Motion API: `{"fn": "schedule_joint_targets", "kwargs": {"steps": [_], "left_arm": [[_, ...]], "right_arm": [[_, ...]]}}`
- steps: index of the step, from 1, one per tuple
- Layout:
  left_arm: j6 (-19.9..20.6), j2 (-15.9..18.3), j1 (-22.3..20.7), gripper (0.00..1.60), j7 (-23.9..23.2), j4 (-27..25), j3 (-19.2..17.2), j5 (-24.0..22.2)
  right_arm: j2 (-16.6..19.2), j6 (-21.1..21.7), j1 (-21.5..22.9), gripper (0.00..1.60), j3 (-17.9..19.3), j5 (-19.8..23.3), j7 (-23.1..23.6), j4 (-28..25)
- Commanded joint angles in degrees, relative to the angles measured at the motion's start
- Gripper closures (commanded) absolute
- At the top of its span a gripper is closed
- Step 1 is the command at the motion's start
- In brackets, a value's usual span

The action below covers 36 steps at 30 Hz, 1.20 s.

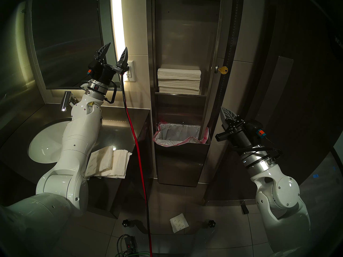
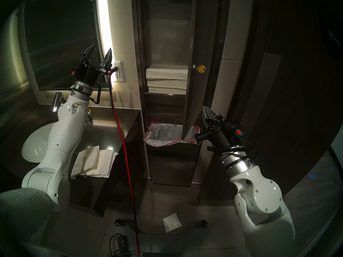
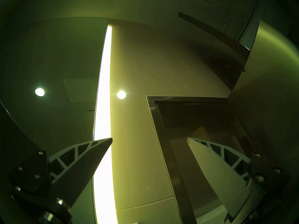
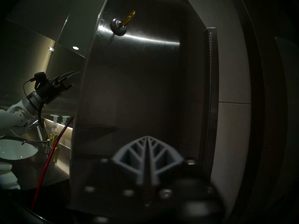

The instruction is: Twist key and close towel dispenser

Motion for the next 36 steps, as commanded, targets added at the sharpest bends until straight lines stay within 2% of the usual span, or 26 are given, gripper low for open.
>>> {"fn": "schedule_joint_targets", "kwargs": {"steps": [1, 9, 13, 18, 21, 26, 29, 31, 33, 36], "left_arm": [[0.0, 0.0, -0.9, 0.0, 0.1, -0.4, 0.0, 0.0], [0.0, 0.0, -0.9, 0.0, 0.1, -0.4, 0.0, 0.0], [0.0, 0.0, -0.9, 0.0, 0.1, -0.4, 0.0, 0.0], [0.0, 0.0, -0.9, 0.0, 0.1, -0.4, 0.0, 0.0], [0.0, 0.0, -0.9, 0.0, 0.1, -0.4, 0.0, 0.0], [0.0, 0.0, -0.9, 0.0, 0.1, -0.4, 0.0, 0.0], [0.0, 0.0, -0.9, 0.0, 0.0, -0.4, 0.0, 0.0], [0.0, 0.0, -0.9, 0.0, 0.0, -0.4, 0.0, 0.0], [0.0, 0.0, -0.9, 0.0, 0.0, -0.4, 0.0, 0.0], [0.0, 0.0, -0.9, 0.0, 0.0, -0.4, 0.0, 0.0]], "right_arm": [[1.1, -0.6, 6.5, 1.6, -1.4, 0.0, 1.4, 0.6], [1.2, 0.3, 10.8, 1.6, -5.2, -1.7, 2.5, 3.8], [0.4, 2.0, 13.3, 1.6, -6.7, 0.2, 3.1, 4.1], [-0.7, 4.1, 14.0, 1.6, -7.6, 3.6, 3.9, 1.3], [-0.9, 5.4, 16.3, 1.6, -8.1, 5.5, 4.7, 1.5], [-1.4, 5.8, 19.2, 1.6, -8.4, 6.2, 5.9, 2.8], [-3.1, 6.8, 21.9, 1.6, -8.7, 6.1, 6.3, 4.3], [-4.0, 7.1, 21.8, 1.6, -8.4, 6.1, 6.1, 4.0], [-4.6, 7.8, 24.0, 1.6, -8.8, 6.3, 6.2, 5.1], [-5.1, 8.2, 24.8, 1.6, -8.8, 6.2, 6.2, 5.4]]}}
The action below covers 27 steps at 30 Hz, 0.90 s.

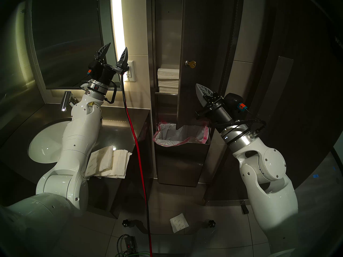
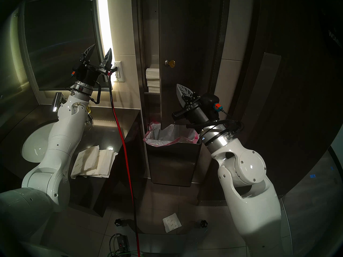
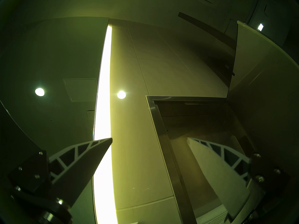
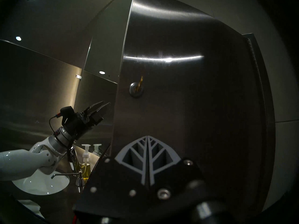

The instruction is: Twist key and close towel dispenser

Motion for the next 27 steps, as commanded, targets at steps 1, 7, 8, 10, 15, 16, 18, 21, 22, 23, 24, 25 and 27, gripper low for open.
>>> {"fn": "schedule_joint_targets", "kwargs": {"steps": [1, 7, 8, 10, 15, 16, 18, 21, 22, 23, 24, 25, 27], "left_arm": [[0.0, 0.0, -0.9, 0.0, 0.1, -0.4, 0.0, 0.0], [0.0, 0.0, -0.9, 0.0, 0.1, -0.4, 0.0, 0.0], [0.0, 0.0, -0.9, 0.0, 0.1, -0.4, 0.0, 0.0], [0.0, 0.0, -0.9, 0.0, 0.1, -0.4, 0.0, 0.0], [0.0, 0.0, -0.9, 0.0, 0.1, -0.4, 0.0, 0.0], [0.0, 0.0, -0.9, 0.0, 0.1, -0.4, 0.0, 0.0], [0.0, 0.0, -0.9, 0.0, 0.0, -0.4, 0.0, 0.0], [0.0, 0.0, -0.9, 0.0, 0.0, -0.4, 0.0, 0.0], [0.0, 0.0, -0.9, 0.0, 0.0, -0.4, 0.0, 0.0], [0.0, 0.0, -0.9, 0.0, 0.0, -0.4, 0.0, 0.0], [0.0, 0.0, -0.9, 0.0, 0.0, -0.4, 0.0, 0.0], [0.0, 0.0, -0.9, 0.0, 0.0, -0.4, 0.0, 0.0], [0.0, 0.0, -0.9, 0.0, 0.0, -0.4, 0.0, 0.0]], "right_arm": [[-2.7, 1.6, 6.7, 1.6, 0.0, -0.1, 0.1, 1.0], [-4.8, 6.0, 10.5, 1.6, -0.9, -0.7, -1.2, 4.7], [-5.3, 5.7, 9.5, 1.6, -0.9, -1.4, -1.1, 5.0], [-5.7, 6.4, 11.5, 1.6, -1.6, -1.9, -1.2, 6.9], [-6.8, 7.3, 14.9, 1.6, -2.6, -4.0, -1.3, 11.5], [-7.0, 7.2, 14.8, 1.6, -2.6, -4.7, -1.1, 11.8], [-7.4, 7.8, 15.7, 1.6, -3.0, -5.9, -1.0, 13.2], [-8.5, 8.4, 17.2, 1.6, -3.4, -7.4, -1.3, 15.4], [-9.0, 8.5, 17.8, 1.6, -3.6, -7.7, -1.5, 16.2], [-9.5, 8.9, 18.6, 1.6, -3.8, -8.2, -1.8, 17.0], [-9.5, 8.9, 18.6, 1.6, -3.8, -8.2, -1.8, 17.0], [-10.5, 9.3, 20.1, 1.6, -4.2, -8.9, -2.0, 18.7], [-11.3, 9.4, 21.0, 1.6, -4.7, -9.8, -2.2, 19.7]]}}
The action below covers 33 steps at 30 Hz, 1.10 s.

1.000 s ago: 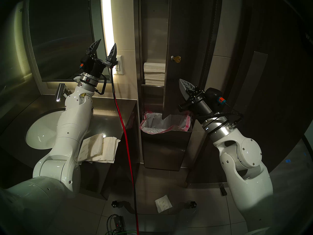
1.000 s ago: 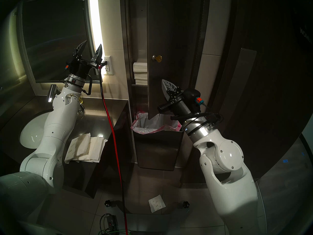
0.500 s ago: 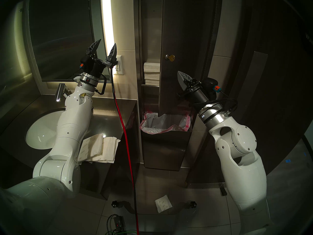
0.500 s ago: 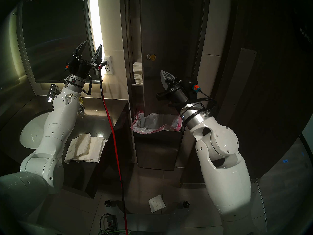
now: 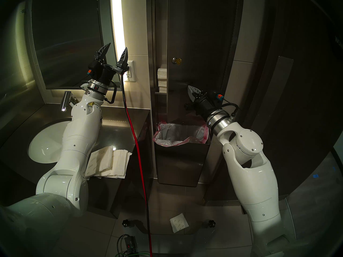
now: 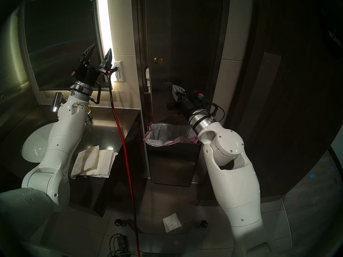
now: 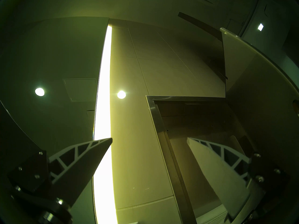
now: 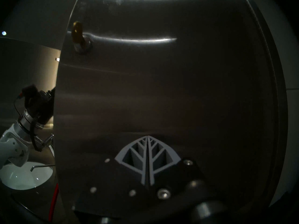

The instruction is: Twist key and close towel dispenser

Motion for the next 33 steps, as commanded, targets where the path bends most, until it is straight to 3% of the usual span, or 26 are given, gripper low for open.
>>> {"fn": "schedule_joint_targets", "kwargs": {"steps": [1, 16, 33], "left_arm": [[0.0, 0.0, -0.9, 0.0, 0.1, -0.4, 0.0, 0.0], [0.0, 0.0, -0.8, 0.0, 0.0, -0.4, 0.0, 0.0], [0.0, 0.0, -0.7, 0.0, 0.0, -0.4, -0.1, 0.0]], "right_arm": [[-4.2, 0.6, 6.5, 1.6, -1.0, -3.1, -0.5, 3.2], [-10.1, 1.8, 15.1, 1.6, -2.4, -8.4, -2.6, 11.7], [-14.6, 2.5, 23.4, 1.6, -0.5, -13.3, -5.8, 22.2]]}}
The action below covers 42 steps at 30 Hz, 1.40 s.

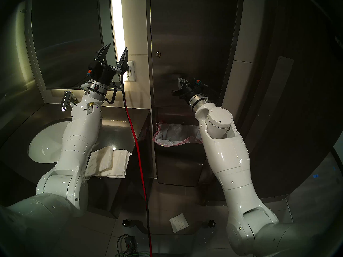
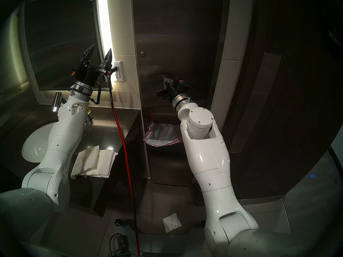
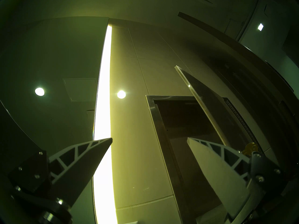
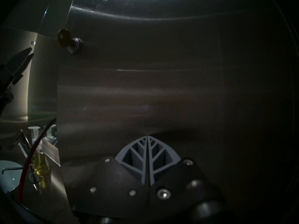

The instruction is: Twist key and close towel dispenser

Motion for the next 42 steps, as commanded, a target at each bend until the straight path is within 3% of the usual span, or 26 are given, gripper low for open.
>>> {"fn": "schedule_joint_targets", "kwargs": {"steps": [1, 4, 5, 6, 17, 18, 19, 20, 34, 42], "left_arm": [[0.0, 0.0, -0.8, 0.0, 0.0, -0.4, 0.0, 0.0], [0.0, 0.0, -0.8, 0.0, 0.0, -0.4, 0.0, 0.0], [0.0, 0.0, -0.8, 0.0, 0.0, -0.4, 0.0, 0.0], [0.0, 0.0, -0.8, 0.0, 0.0, -0.4, 0.0, 0.0], [-0.1, 0.0, -0.7, 0.0, 0.0, -0.4, -0.1, -0.1], [-0.1, 0.0, -0.7, 0.0, 0.0, -0.5, -0.1, -0.1], [-0.1, 0.0, -0.6, 0.0, 0.0, -0.5, -0.1, -0.1], [-0.1, 0.0, -0.6, 0.0, 0.0, -0.5, -0.1, -0.1], [-0.1, 0.0, -0.4, 0.0, 0.0, -0.5, -0.1, -0.1], [-0.1, 0.0, -0.4, 0.0, 0.0, -0.5, -0.1, -0.1]], "right_arm": [[-2.5, 0.4, 7.9, 1.6, 0.5, -2.1, -1.4, 3.9], [-3.2, 0.2, 7.6, 1.6, 1.0, -2.6, -1.9, 4.2], [-3.3, 1.3, 12.2, 1.6, 0.9, -2.9, -2.3, 8.1], [-3.9, 0.6, 9.9, 1.6, 1.3, -3.2, -2.6, 6.8], [-5.5, 2.1, 15.3, 1.6, 2.5, -4.9, -4.9, 12.5], [-5.2, 3.1, 19.1, 1.6, 2.7, -5.1, -5.1, 15.3], [-5.5, 2.4, 16.1, 1.6, 3.0, -5.2, -5.3, 13.1], [-5.4, 3.0, 18.1, 1.6, 3.2, -5.4, -5.6, 14.6], [-3.7, 5.5, 23.8, 1.6, 7.1, -6.7, -7.7, 18.8], [-3.2, 6.3, 25.5, 1.6, 7.0, -7.1, -6.5, 20.7]]}}
